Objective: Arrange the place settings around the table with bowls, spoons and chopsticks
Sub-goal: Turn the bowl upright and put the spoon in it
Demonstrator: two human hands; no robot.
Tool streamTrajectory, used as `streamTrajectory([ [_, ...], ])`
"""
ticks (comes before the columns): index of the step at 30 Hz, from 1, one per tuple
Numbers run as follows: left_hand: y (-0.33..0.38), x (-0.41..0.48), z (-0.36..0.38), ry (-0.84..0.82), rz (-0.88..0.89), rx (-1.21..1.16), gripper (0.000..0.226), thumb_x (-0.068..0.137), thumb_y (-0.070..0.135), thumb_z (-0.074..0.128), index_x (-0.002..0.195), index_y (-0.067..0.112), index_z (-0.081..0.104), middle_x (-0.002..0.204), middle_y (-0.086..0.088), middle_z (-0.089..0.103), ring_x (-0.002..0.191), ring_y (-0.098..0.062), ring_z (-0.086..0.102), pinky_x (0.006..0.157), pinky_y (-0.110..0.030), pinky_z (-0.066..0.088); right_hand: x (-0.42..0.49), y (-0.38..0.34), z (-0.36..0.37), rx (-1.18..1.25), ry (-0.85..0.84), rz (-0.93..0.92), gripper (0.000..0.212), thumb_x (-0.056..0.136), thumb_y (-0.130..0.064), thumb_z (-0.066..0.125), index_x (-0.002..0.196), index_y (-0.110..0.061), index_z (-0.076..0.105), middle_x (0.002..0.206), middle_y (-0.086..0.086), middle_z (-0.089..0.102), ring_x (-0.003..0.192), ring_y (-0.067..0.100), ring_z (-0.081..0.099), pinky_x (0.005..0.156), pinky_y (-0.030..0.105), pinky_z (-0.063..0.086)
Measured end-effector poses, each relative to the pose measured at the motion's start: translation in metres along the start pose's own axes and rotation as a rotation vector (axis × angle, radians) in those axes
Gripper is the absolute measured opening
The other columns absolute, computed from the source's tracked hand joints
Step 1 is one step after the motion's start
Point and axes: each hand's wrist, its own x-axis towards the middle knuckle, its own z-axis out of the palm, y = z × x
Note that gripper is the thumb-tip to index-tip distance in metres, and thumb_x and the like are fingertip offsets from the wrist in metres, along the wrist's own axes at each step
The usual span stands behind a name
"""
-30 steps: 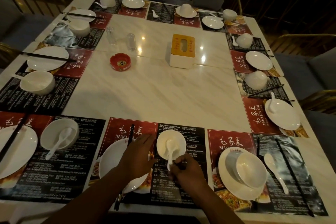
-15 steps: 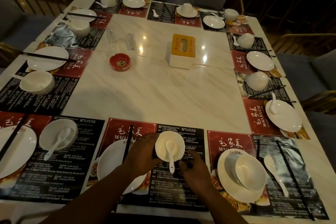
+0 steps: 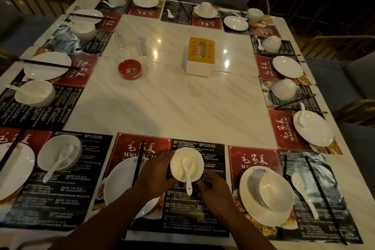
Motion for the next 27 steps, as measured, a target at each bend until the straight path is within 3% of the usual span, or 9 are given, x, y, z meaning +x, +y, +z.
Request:
streamTrajectory([
  [5,0.004,0.001,-0.002,0.006,0.018,-0.016,0.084,0.070,0.041,0.084,0.143,0.025,0.045,0.132,0.008,0.060,0.118,0.003,0.045,0.097,-0.015,0.037,0.001,0.001,-0.001,0.000,-0.011,0.002,0.040,0.091,-0.017,0.064,0.126,-0.036,0.061,0.111,-0.016,0.068,0.100,0.000,0.062,0.072,0.012,0.047],
  [7,0.005,0.001,-0.004,0.005,0.020,-0.026,0.084,0.070,0.042,0.084,0.143,0.027,0.045,0.131,0.009,0.060,0.118,0.003,0.045,0.098,-0.019,0.040,0.000,0.000,-0.001,-0.025,-0.014,-0.008,0.038,0.091,-0.018,0.064,0.124,-0.037,0.061,0.111,-0.016,0.067,0.103,0.001,0.062,0.074,0.012,0.047],
  [12,0.004,0.004,-0.011,-0.043,0.082,-0.003,0.078,0.071,0.057,0.077,0.138,0.032,0.047,0.126,0.018,0.057,0.118,0.003,0.049,0.097,-0.015,0.039,-0.003,-0.007,-0.025,-0.141,-0.021,-0.082,0.033,0.093,-0.017,0.063,0.122,-0.031,0.058,0.109,-0.016,0.065,0.100,0.002,0.061,0.083,0.016,0.046],
  [15,0.003,0.016,-0.019,-0.030,0.106,0.118,0.069,0.067,0.041,0.072,0.130,0.020,0.054,0.121,0.002,0.062,0.116,-0.016,0.056,0.096,-0.035,0.050,-0.001,-0.003,-0.059,-0.164,0.013,-0.096,0.028,0.093,-0.014,0.063,0.118,-0.029,0.061,0.097,-0.018,0.065,0.088,-0.003,0.062,0.079,0.009,0.051],
  [17,0.002,0.030,-0.021,-0.029,0.111,0.232,0.071,0.063,0.027,0.073,0.130,0.014,0.055,0.122,-0.006,0.062,0.117,-0.026,0.057,0.095,-0.045,0.053,0.001,0.002,-0.087,-0.196,0.060,-0.087,0.020,0.094,-0.017,0.062,0.111,-0.029,0.063,0.092,-0.017,0.067,0.083,-0.004,0.062,0.076,0.013,0.052],
  [20,0.019,0.051,-0.017,0.031,0.062,0.267,0.074,0.066,0.012,0.077,0.136,0.010,0.054,0.129,-0.012,0.061,0.123,-0.032,0.055,0.101,-0.046,0.050,0.006,0.015,-0.131,-0.231,0.188,-0.094,0.013,0.092,-0.018,0.064,0.094,-0.031,0.065,0.084,-0.016,0.070,0.077,0.000,0.066,0.075,0.025,0.054],
  [22,0.041,0.060,-0.010,0.080,0.095,0.224,0.067,0.068,0.006,0.079,0.131,0.009,0.059,0.127,-0.012,0.062,0.121,-0.032,0.057,0.097,-0.045,0.049,0.009,0.025,-0.158,-0.219,0.278,-0.053,0.012,0.091,-0.019,0.067,0.089,-0.031,0.065,0.083,-0.010,0.073,0.078,0.009,0.069,0.077,0.034,0.056],
  [27,0.082,0.081,0.027,0.039,0.154,0.139,0.051,0.078,0.012,0.074,0.127,0.015,0.061,0.125,-0.003,0.061,0.117,-0.022,0.057,0.098,-0.040,0.049,0.016,0.061,-0.219,-0.241,0.397,0.023,0.009,0.089,-0.020,0.068,0.087,-0.029,0.068,0.079,-0.010,0.073,0.079,0.013,0.071,0.072,0.025,0.054],
])
